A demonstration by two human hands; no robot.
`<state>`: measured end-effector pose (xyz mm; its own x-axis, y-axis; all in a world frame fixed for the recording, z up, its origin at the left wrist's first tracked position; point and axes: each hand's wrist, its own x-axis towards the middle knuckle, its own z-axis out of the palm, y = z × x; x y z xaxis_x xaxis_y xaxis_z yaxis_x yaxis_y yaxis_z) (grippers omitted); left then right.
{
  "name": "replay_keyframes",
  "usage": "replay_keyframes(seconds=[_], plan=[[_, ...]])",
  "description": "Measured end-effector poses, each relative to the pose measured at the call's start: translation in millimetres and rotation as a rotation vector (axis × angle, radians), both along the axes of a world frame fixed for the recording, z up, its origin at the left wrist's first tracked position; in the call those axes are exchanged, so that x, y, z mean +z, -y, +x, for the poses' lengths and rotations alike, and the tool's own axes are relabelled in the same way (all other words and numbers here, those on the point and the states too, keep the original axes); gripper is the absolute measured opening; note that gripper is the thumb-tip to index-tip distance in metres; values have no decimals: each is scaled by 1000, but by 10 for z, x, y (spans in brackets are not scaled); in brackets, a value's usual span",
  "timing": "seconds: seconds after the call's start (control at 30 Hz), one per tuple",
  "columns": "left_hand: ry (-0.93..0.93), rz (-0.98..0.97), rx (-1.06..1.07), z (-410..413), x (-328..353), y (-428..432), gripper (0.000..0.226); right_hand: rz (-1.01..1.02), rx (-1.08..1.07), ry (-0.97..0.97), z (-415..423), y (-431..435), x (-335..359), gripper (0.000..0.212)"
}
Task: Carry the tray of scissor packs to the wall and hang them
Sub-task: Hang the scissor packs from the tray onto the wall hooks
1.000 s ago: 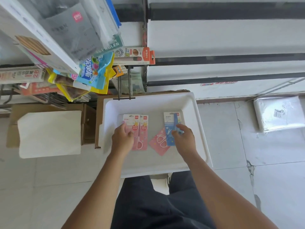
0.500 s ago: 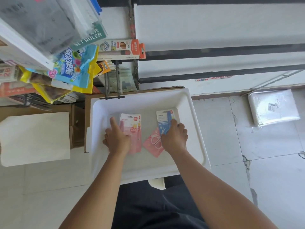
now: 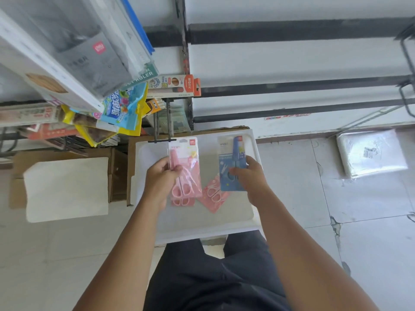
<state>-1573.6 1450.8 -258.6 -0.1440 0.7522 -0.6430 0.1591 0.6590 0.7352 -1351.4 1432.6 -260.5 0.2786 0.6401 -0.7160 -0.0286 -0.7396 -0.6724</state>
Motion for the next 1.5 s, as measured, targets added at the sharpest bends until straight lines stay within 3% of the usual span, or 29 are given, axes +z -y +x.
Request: replay_keyframes(seconds=[0.33,0.5,0.63,0.8,1.07,1.23,1.5], plan=[[110,-116,-119,138,655,232,21,211,-92,-49,217,141,798,22],[161,72,-185,371,1146,236,26,315,-108,-111,320,304,1165,35],[154,260,-147,596,1605,257,29,389,-77,-158,539,386,1477,24],[178,482,1,1066,2167,415,23,513,30,-172,1024,458,1974,46],[245,726,103,1756,3159,640,36,752,102,-217,1665,511,2971,27],[320,861,120,1843,3765,671,30,903,110,-221,1773,463,3570,19],[357,1043,155,1742,4530,483,29,1108,147,-221,1688,249,4397,21]])
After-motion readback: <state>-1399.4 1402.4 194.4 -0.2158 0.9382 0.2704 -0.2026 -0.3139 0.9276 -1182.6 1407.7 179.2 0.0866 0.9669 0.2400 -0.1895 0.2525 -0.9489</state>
